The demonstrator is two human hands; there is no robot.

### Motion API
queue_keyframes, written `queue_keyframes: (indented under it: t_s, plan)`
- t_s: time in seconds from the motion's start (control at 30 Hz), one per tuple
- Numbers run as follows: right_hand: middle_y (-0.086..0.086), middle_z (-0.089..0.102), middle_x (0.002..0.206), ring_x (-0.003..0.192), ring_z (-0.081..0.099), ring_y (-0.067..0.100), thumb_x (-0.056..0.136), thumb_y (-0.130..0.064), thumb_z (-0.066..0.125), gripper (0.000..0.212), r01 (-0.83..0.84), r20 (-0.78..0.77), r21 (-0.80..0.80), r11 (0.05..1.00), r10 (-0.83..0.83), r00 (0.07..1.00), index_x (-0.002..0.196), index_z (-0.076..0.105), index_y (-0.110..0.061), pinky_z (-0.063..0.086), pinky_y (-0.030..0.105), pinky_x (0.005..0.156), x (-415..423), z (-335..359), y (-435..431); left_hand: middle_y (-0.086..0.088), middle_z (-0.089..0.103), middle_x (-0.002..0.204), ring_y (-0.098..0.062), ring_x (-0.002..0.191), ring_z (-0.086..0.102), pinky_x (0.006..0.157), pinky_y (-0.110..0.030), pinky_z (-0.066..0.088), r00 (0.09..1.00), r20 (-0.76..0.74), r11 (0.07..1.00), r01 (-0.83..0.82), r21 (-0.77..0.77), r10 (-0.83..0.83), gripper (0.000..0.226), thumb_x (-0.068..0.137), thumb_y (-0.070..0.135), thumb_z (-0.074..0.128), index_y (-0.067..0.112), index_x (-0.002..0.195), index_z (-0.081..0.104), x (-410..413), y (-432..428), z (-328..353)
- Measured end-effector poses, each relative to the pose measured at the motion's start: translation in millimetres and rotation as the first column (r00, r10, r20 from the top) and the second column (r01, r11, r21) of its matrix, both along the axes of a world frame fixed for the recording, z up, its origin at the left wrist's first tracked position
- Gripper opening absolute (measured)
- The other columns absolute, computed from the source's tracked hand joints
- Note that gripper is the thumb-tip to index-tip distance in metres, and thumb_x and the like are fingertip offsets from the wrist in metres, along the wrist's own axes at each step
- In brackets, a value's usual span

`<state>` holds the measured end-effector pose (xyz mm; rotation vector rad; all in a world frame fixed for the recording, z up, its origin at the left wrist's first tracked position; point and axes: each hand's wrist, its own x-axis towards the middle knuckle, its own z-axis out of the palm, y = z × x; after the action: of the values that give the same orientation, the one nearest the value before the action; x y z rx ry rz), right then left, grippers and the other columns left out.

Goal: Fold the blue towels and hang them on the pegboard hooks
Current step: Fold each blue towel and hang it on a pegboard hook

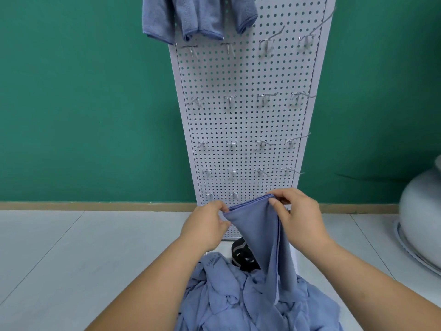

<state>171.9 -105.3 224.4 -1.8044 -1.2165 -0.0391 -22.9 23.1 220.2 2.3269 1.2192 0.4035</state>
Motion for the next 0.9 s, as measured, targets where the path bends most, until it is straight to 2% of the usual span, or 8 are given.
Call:
queue_keyframes:
  t_s: [0.07,0.17,0.27,0.4,0.5,0.63,0.8,0.9]
  plan:
    - [-0.009,0.071,0.103,0.091,0.066,0.008,0.1,-0.019,0.07,0.011,-0.011,0.024,-0.034,0.999,0.012,1.0,0.109,0.076,-0.02,0.046,0.014,0.082,8,2,-2,0.011,0.069,0.087,-0.015,0.084,0.064,0.077,-0.036,0.058,1.0,-0.005,0.996,0.025,0.085,-0.024,0.009,0.096,0.034,0.069,0.037,0.103,0.065,-3,2,5]
    - [-0.001,0.067,0.103,0.094,0.064,0.022,0.103,-0.023,0.064,0.011,0.038,0.186,-0.282,0.959,0.016,0.982,0.108,0.073,-0.017,0.051,0.036,0.082,22,1,-5,0.016,0.067,0.093,-0.012,0.087,0.063,0.078,-0.033,0.055,0.996,0.08,0.967,0.009,0.256,-0.03,0.003,0.096,0.035,0.07,0.033,0.099,0.07,-2,6,15]
    - [0.0,0.061,0.101,0.091,0.059,0.024,0.106,-0.026,0.058,0.014,0.09,0.295,-0.453,0.887,0.054,0.954,0.102,0.066,-0.016,0.045,0.037,0.075,25,0,-5,0.014,0.069,0.085,-0.011,0.083,0.065,0.078,-0.033,0.056,0.989,0.141,0.961,-0.001,0.275,-0.039,0.005,0.093,0.031,0.074,0.03,0.097,0.075,0,3,22]
    - [-0.007,0.063,0.103,0.092,0.059,0.017,0.105,-0.027,0.06,0.01,0.042,0.27,-0.397,0.917,0.073,0.96,0.107,0.067,-0.02,0.049,0.033,0.081,26,2,-6,0.018,0.065,0.08,-0.009,0.081,0.064,0.075,-0.035,0.057,0.989,0.146,0.975,-0.014,0.221,-0.019,0.014,0.087,0.022,0.075,0.033,0.094,0.069,-2,4,23]
    - [-0.012,0.067,0.107,0.096,0.059,0.009,0.104,-0.028,0.062,0.01,-0.074,0.163,-0.348,0.935,0.138,0.977,0.112,0.066,-0.025,0.046,0.026,0.085,26,3,-9,0.015,0.062,0.089,-0.012,0.085,0.06,0.074,-0.038,0.056,0.996,0.073,0.98,0.038,0.193,-0.052,0.028,0.088,0.019,0.067,0.037,0.108,0.059,-5,5,22]
    - [-0.017,0.063,0.094,0.089,0.059,-0.003,0.107,-0.027,0.056,0.005,-0.236,-0.046,-0.235,0.943,0.232,0.972,0.108,0.055,-0.032,0.043,0.02,0.077,10,2,-10,0.008,0.052,0.109,-0.018,0.108,0.051,0.09,-0.038,0.051,0.989,-0.092,0.967,0.135,0.214,-0.118,0.032,0.09,0.023,0.061,0.031,0.121,0.061,-1,1,19]
    - [-0.011,0.067,0.09,0.085,0.063,0.014,0.108,-0.026,0.054,0.009,-0.366,-0.184,-0.112,0.924,0.343,0.921,0.108,0.058,-0.034,0.053,0.039,0.081,-14,1,-4,0.018,0.066,0.103,-0.006,0.095,0.062,0.086,-0.033,0.054,0.927,0.191,0.944,0.329,-0.01,-0.322,0.021,0.093,0.045,0.071,0.037,0.11,0.062,9,-13,19]
    - [-0.011,0.073,0.096,0.092,0.069,0.014,0.108,-0.024,0.056,0.012,-0.382,-0.268,-0.054,0.923,0.355,0.896,0.107,0.061,-0.034,0.055,0.043,0.087,-19,3,-3,0.017,0.071,0.095,-0.005,0.087,0.065,0.083,-0.039,0.057,0.908,0.269,0.945,0.326,0.027,-0.321,0.006,0.098,0.041,0.068,0.038,0.103,0.065,12,-15,20]
